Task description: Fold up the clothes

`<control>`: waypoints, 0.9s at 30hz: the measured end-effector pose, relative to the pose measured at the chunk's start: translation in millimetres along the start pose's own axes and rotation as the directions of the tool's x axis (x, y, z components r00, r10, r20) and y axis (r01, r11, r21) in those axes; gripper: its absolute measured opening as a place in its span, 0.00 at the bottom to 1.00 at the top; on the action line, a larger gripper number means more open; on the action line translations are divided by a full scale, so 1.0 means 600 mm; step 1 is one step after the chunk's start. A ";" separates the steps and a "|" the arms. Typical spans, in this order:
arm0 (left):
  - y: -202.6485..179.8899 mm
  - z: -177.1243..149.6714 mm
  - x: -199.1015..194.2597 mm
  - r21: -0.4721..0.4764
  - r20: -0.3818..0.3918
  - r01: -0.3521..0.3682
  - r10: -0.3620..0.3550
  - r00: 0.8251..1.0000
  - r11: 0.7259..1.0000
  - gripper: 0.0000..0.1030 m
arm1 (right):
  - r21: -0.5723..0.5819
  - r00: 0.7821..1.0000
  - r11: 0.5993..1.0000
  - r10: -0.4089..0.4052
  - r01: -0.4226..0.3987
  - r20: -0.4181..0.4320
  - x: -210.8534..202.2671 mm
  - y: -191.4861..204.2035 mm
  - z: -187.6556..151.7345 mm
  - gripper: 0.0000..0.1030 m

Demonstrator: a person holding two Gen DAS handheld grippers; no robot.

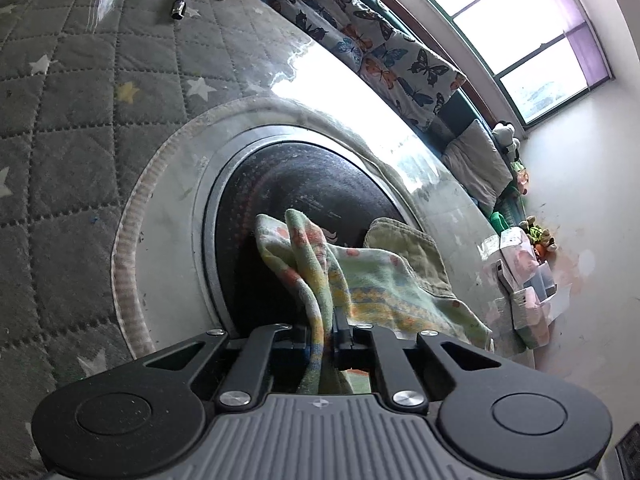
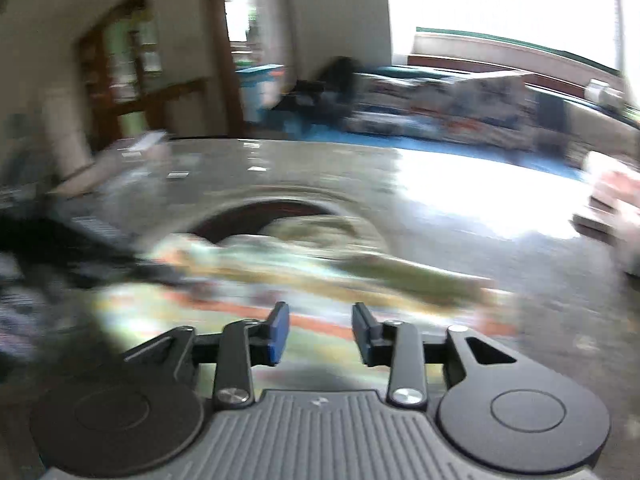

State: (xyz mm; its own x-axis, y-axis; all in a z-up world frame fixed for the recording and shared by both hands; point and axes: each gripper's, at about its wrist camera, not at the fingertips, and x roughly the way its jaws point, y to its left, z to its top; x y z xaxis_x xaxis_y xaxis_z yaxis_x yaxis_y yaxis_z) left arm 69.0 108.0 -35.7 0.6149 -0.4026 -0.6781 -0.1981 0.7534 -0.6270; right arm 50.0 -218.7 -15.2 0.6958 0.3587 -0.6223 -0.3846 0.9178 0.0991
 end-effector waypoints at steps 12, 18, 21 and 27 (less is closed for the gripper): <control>-0.011 -0.001 0.006 0.055 0.007 -0.033 0.033 0.999 0.998 0.10 | 0.212 0.992 0.969 -0.122 0.125 -0.029 0.038 -0.138 -0.028 0.39; -0.023 -0.002 0.001 0.111 0.022 -0.042 0.040 0.999 0.993 0.09 | 0.188 0.996 0.978 -0.094 0.095 -0.014 0.030 -0.113 -0.027 0.10; -0.043 -0.001 -0.008 0.155 0.038 -0.034 0.029 0.999 0.987 0.09 | 0.180 0.995 0.979 -0.099 0.094 0.019 0.009 -0.107 -0.021 0.08; -0.118 0.003 -0.017 0.273 0.056 0.022 -0.039 0.998 0.962 0.08 | 0.163 0.984 0.979 -0.139 0.120 0.112 -0.059 -0.108 0.004 0.05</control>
State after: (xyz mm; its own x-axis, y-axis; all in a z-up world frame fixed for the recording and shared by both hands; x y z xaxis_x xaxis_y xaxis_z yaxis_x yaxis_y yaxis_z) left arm 78.2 59.8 16.0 0.6641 -0.4018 -0.6305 0.0314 0.8575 -0.5134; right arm 51.7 -290.7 2.5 0.8060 0.2441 -0.5393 -0.1939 0.9696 0.1492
